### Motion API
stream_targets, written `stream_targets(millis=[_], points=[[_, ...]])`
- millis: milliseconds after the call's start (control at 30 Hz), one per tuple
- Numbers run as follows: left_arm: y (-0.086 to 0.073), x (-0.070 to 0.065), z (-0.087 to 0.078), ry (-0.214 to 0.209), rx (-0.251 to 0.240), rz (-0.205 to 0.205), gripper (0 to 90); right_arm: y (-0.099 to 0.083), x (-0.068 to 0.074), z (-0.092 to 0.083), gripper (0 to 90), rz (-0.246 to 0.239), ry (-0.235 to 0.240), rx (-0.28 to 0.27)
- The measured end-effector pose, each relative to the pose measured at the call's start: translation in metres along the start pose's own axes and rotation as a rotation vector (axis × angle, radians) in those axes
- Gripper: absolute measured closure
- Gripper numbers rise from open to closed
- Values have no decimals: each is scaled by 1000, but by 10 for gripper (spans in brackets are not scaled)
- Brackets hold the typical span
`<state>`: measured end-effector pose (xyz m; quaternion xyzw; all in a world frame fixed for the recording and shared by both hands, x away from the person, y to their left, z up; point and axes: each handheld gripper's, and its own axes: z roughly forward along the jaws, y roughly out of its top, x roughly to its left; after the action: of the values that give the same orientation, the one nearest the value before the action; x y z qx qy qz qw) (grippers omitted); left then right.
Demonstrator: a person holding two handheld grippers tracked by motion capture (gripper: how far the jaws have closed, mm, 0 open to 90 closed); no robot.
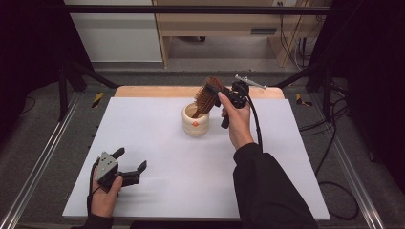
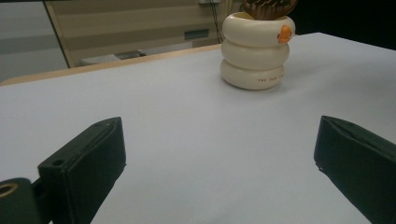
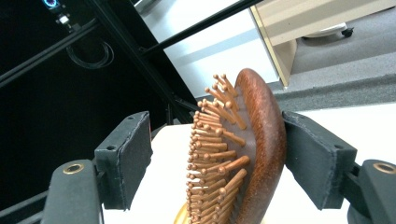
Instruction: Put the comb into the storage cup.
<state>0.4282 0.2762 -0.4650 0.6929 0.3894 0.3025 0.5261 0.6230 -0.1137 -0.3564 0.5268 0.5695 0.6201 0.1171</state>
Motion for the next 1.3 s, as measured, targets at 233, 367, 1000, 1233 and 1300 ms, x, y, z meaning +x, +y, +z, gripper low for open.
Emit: stream_targets(millis=[233,367,1000,1233,1300], points=[[0,0,0,0,0,0,19,4,0,-6,256,-10,-4,-22],[0,0,0,0,0,1,19,6,0,-8,252,-12,-4,-29],[0,0,0,1,0,1,19,7,2,-10,216,-36,-4,-40],[0,0,0,0,0,1,19,7,1,-10,187,-50,-15,-41],[0,0,0,0,1,1,19,7,1,-11,172,-57,-21,-40]])
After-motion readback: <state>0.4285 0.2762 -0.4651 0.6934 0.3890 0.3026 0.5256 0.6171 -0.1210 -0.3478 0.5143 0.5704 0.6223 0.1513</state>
